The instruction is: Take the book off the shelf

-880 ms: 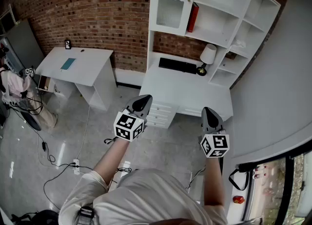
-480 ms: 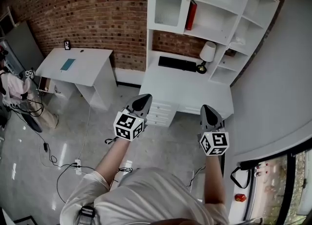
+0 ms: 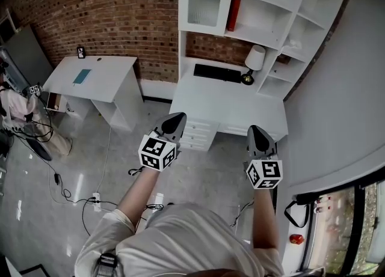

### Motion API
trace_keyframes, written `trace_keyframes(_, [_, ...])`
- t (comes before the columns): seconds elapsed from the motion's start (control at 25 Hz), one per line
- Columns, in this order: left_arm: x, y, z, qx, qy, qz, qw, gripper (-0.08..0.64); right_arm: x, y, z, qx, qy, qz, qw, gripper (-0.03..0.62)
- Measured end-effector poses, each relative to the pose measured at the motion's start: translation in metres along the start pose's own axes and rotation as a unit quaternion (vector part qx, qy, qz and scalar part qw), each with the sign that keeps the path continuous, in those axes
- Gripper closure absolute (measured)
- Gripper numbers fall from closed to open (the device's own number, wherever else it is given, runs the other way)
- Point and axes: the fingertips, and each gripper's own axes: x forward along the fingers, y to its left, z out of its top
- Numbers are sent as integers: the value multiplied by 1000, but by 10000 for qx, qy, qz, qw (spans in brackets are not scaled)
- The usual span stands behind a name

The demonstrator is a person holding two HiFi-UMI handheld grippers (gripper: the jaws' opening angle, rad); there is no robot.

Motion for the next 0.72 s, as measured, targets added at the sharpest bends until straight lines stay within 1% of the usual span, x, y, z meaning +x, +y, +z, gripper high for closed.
trace_keyframes(0.16, [2, -5, -1, 2, -2, 30, 10000, 566, -3, -7, -2, -39, 25, -37, 10000, 563])
trace_keyframes(0.64, [10, -15, -10, 2, -8, 191, 9998, 566, -7, -37, -11, -28, 136, -53, 9999, 432])
trace_keyframes(0.72, [11, -17, -13, -10, 7, 238, 9997, 566, -7, -41, -14, -4, 149, -20, 9999, 428])
